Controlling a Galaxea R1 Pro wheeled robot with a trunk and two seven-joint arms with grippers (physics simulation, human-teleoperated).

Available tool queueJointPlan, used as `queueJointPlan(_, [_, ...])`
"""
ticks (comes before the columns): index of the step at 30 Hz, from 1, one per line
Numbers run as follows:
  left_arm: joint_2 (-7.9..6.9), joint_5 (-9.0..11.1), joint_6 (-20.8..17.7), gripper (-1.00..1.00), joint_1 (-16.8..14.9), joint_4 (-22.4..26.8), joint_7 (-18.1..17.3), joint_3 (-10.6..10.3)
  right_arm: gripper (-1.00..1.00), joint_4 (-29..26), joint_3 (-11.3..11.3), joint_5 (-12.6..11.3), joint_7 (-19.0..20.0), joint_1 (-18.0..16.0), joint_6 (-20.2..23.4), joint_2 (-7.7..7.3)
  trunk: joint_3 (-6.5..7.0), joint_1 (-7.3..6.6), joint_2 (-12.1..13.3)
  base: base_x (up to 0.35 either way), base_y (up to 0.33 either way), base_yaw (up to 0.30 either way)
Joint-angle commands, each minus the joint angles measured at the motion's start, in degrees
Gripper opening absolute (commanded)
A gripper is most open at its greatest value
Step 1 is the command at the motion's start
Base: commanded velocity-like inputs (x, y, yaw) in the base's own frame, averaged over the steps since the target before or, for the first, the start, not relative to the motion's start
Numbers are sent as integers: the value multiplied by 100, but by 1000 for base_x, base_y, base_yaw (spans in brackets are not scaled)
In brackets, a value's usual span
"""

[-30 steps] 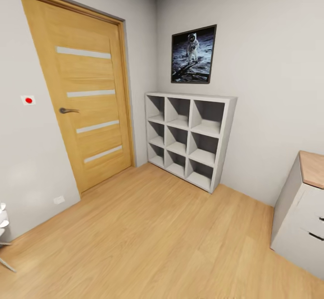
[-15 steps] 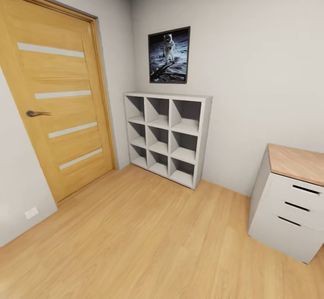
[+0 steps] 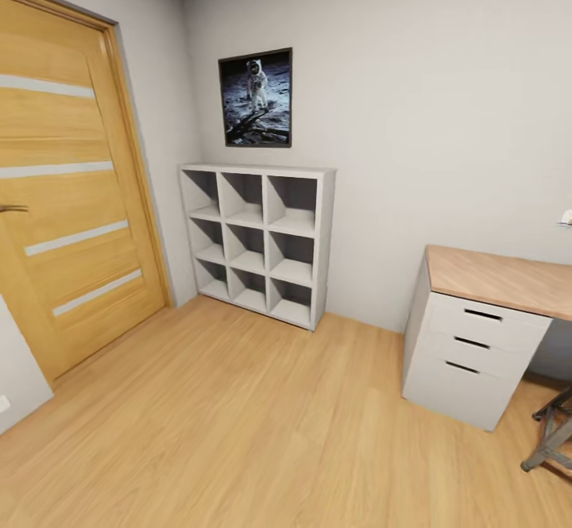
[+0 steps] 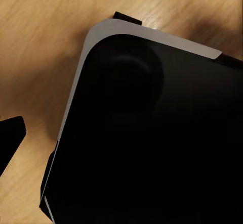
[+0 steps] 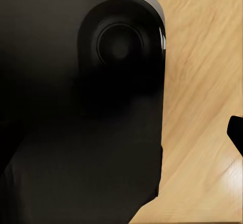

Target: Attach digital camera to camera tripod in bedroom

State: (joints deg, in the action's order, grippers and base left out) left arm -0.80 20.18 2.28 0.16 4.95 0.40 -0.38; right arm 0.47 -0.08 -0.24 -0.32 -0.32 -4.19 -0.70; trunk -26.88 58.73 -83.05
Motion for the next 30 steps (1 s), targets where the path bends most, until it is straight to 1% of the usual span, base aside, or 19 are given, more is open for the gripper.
queueJointPlan(1, [0,26,10,100,2,6,4,-6,100,5,-1,-3,-3,-3,-21,0,-5,0,-3,0,0,-286])
queueJointPlan(30, [0,23,10,100,1,6,4,-14,100,5,-9,-19,-3,-3,-29,0,-5,0,-3,0,0,-286])
